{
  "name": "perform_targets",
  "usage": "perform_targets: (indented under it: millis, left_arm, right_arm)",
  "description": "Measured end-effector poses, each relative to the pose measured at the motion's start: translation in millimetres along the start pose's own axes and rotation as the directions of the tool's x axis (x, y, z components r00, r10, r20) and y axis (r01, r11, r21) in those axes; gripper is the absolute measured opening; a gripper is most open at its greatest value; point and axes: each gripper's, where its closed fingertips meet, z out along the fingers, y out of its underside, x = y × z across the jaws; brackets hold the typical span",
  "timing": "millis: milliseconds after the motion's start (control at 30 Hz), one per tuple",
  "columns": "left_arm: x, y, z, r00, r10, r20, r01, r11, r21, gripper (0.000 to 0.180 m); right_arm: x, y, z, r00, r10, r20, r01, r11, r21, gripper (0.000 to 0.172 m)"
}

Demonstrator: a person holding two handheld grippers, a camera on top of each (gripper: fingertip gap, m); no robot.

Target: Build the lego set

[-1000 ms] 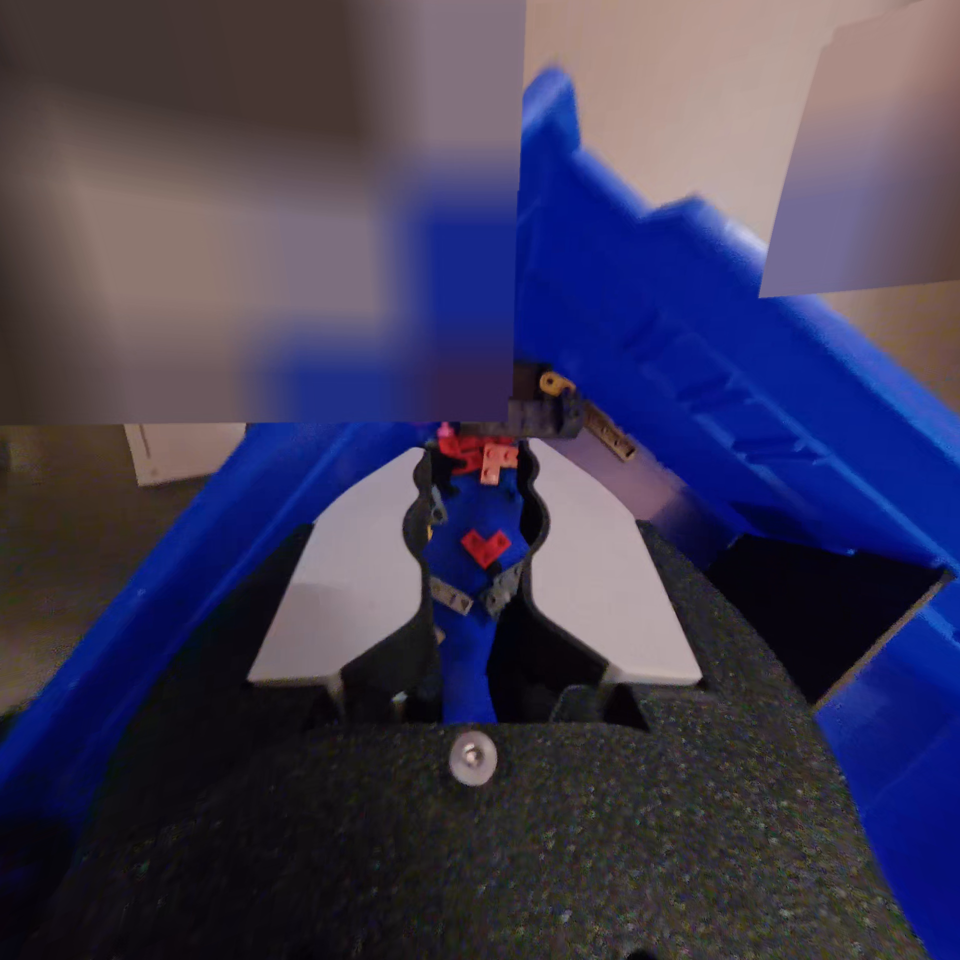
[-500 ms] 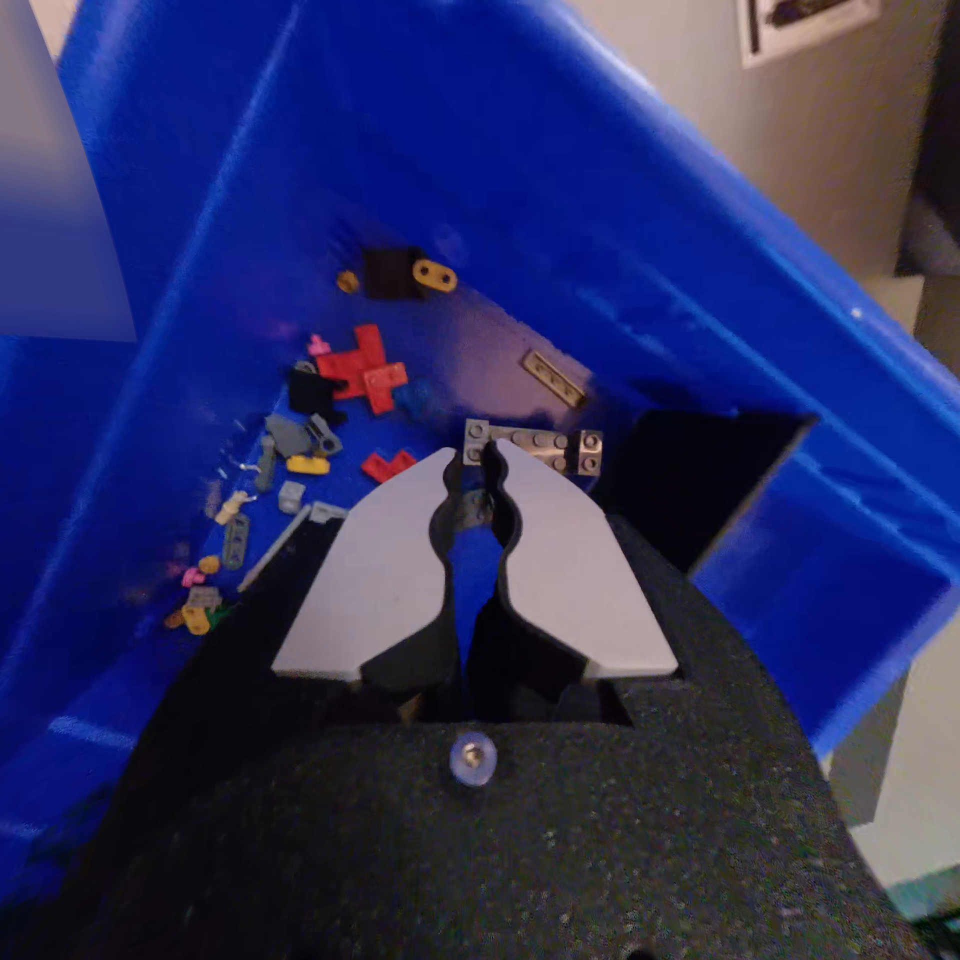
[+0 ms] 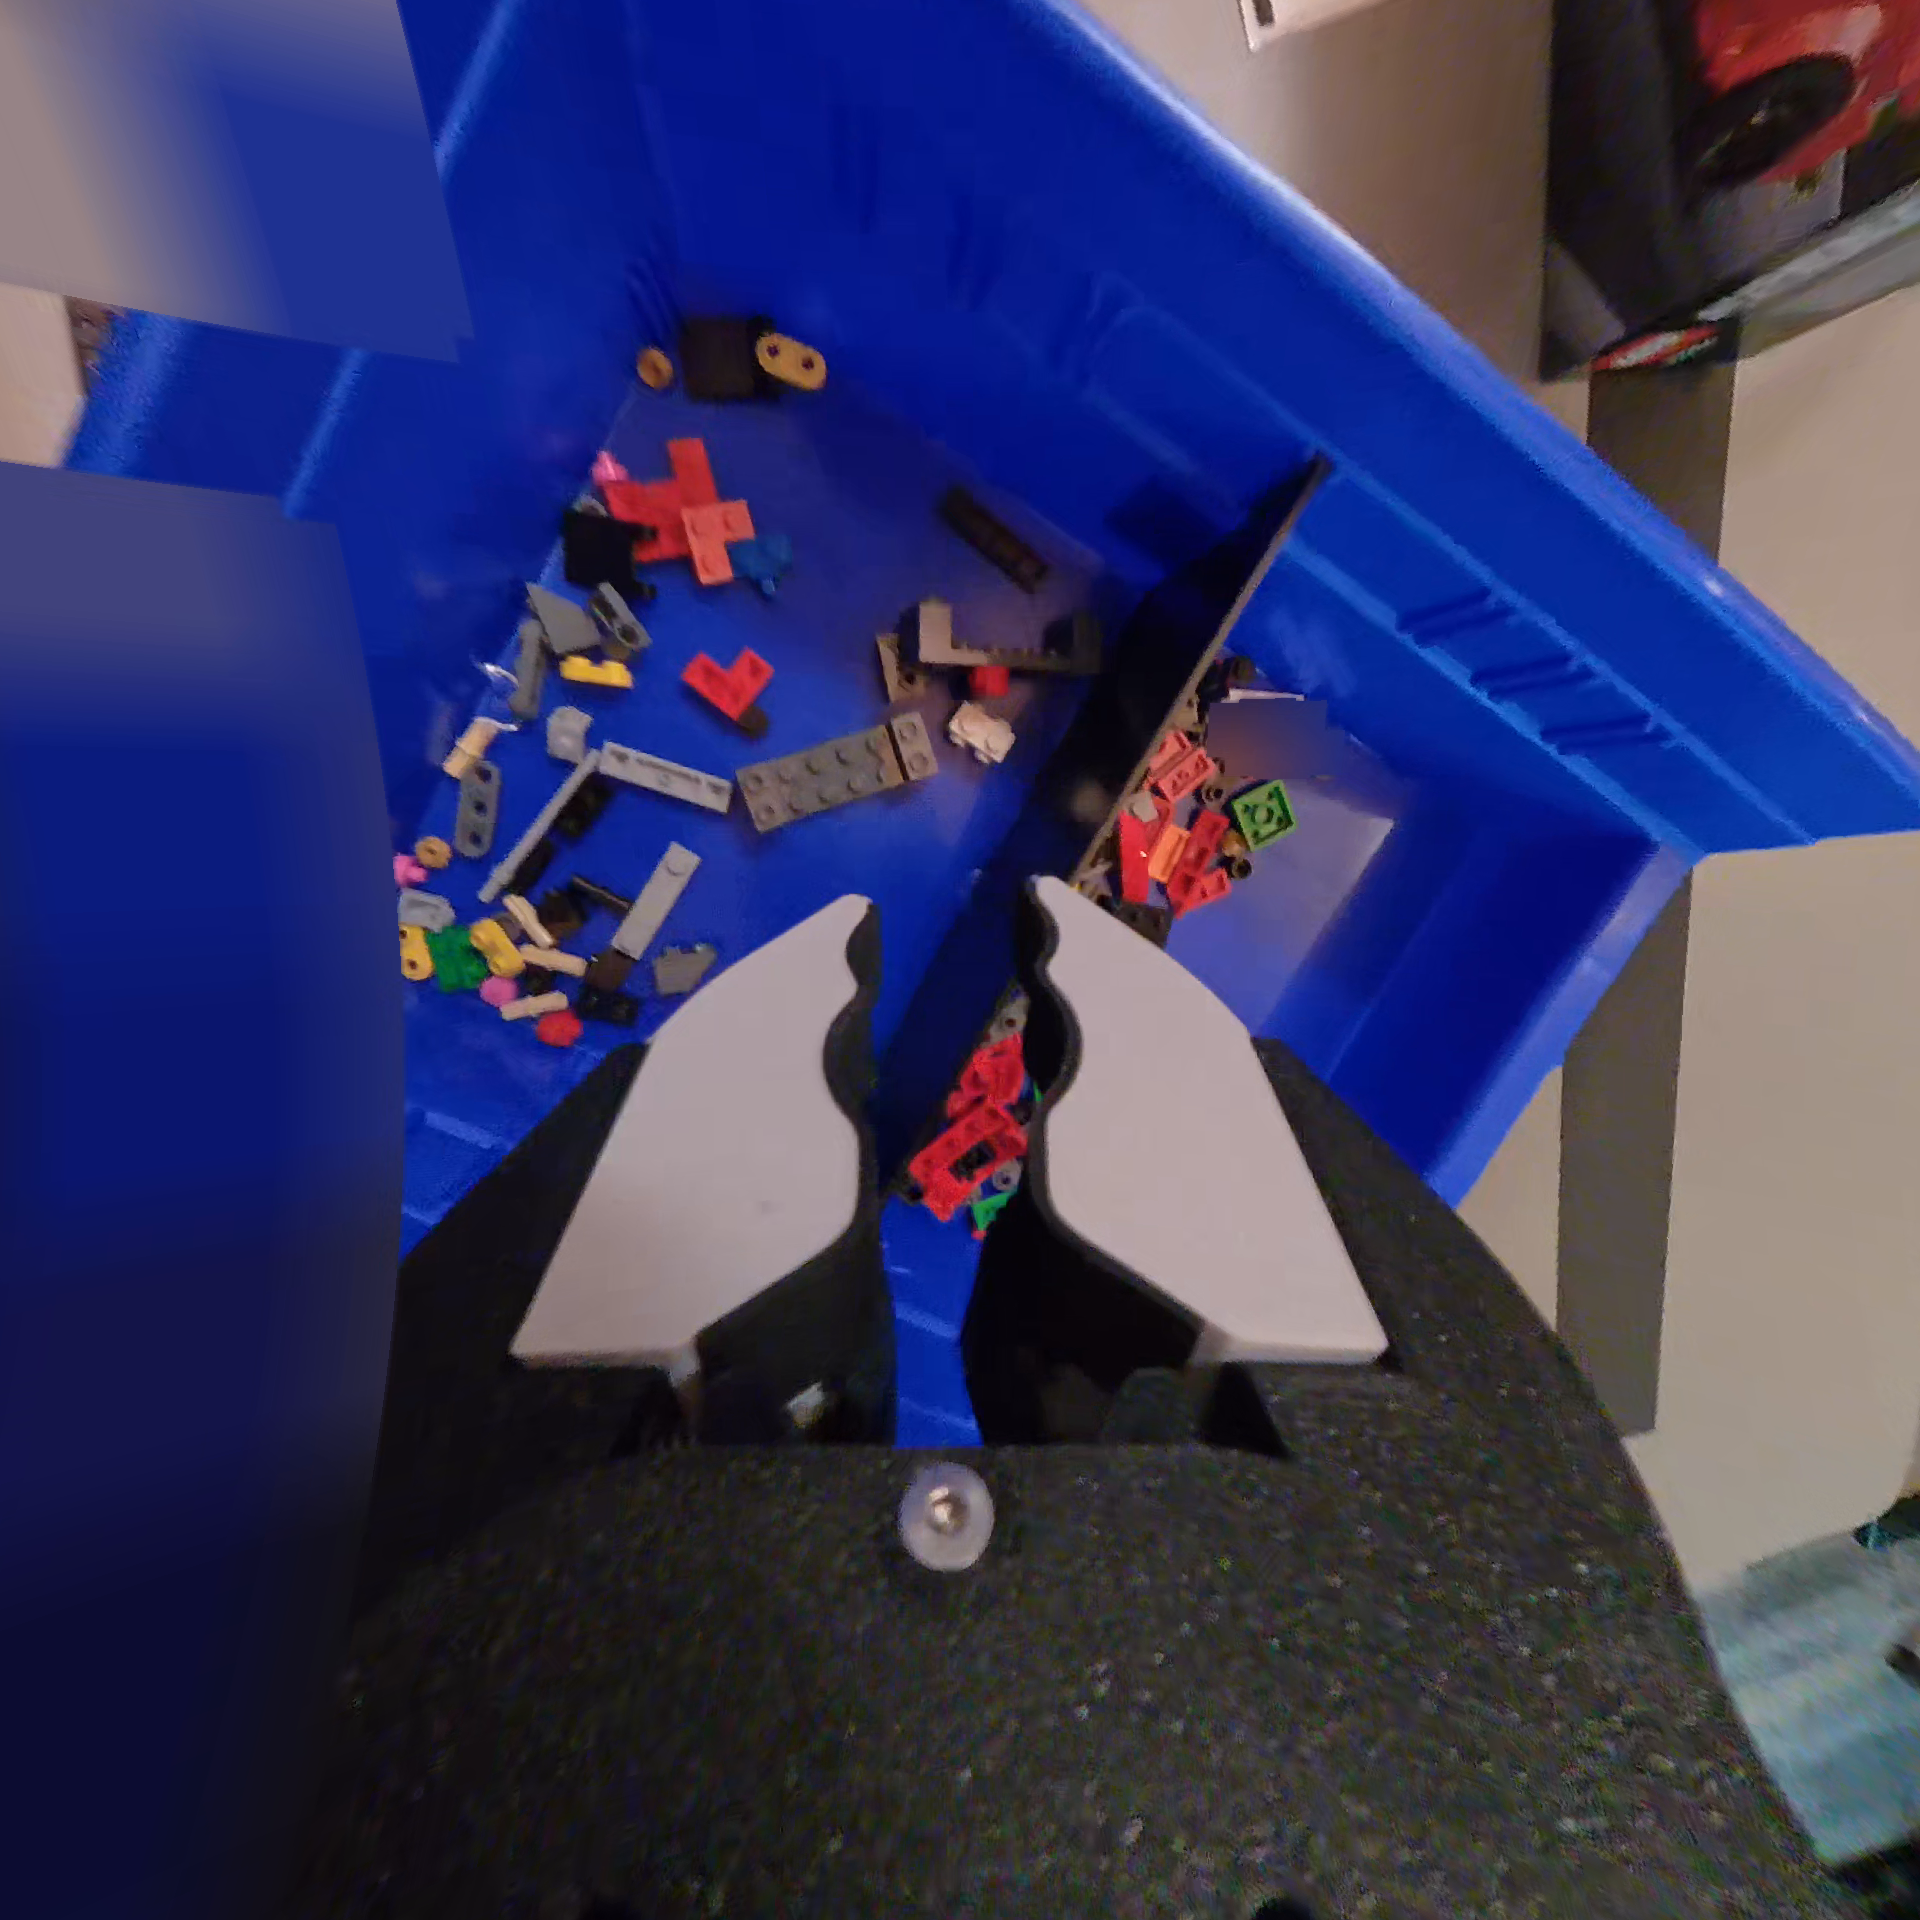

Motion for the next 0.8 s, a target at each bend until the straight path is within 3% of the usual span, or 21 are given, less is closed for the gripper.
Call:
perform_targets:
  millis: [300, 433, 600, 700, 800]
  left_arm:
    - [-0.1, 0.3, 0.2, 1.0, 0.004, 0.005, -0.004, 1.0, -0.002, 0.029]
    - [-0.1, 1.9, 1.6, 1.0, -0.009, -0.006, 0.009, 1.0, -0.017, 0.03]
    - [0.5, 4.3, 3.4, 1.0, 0.007, 0.004, -0.007, 0.999, -0.038, 0.03]
    - [0.3, 3.0, 2.4, 1.0, 0.006, 0.004, -0.006, 1.0, -0.026, 0.029]
    - [0.3, 2.1, 1.8, 1.0, 0.004, 0.003, -0.004, 1.0, -0.019, 0.029]
  right_arm:
    - [-17.5, 4.7, 8.9, 0.99, -0.087, 0.113, 0.088, 0.996, -0.004, 0.021]
    - [-18.1, -13.8, 26.3, 0.991, -0.11, 0.076, 0.109, 0.994, 0.021, 0.024]
    - [-26.6, -9.9, 61.1, 0.974, -0.204, 0.098, 0.22, 0.955, -0.198, 0.006]
    - [-19.5, -16.9, 80.9, 0.986, -0.15, 0.078, 0.165, 0.958, -0.235, 0.023]
    - [0.5, -34.1, 73.0, 0.989, -0.147, -0.023, 0.141, 0.977, -0.162, 0.038]
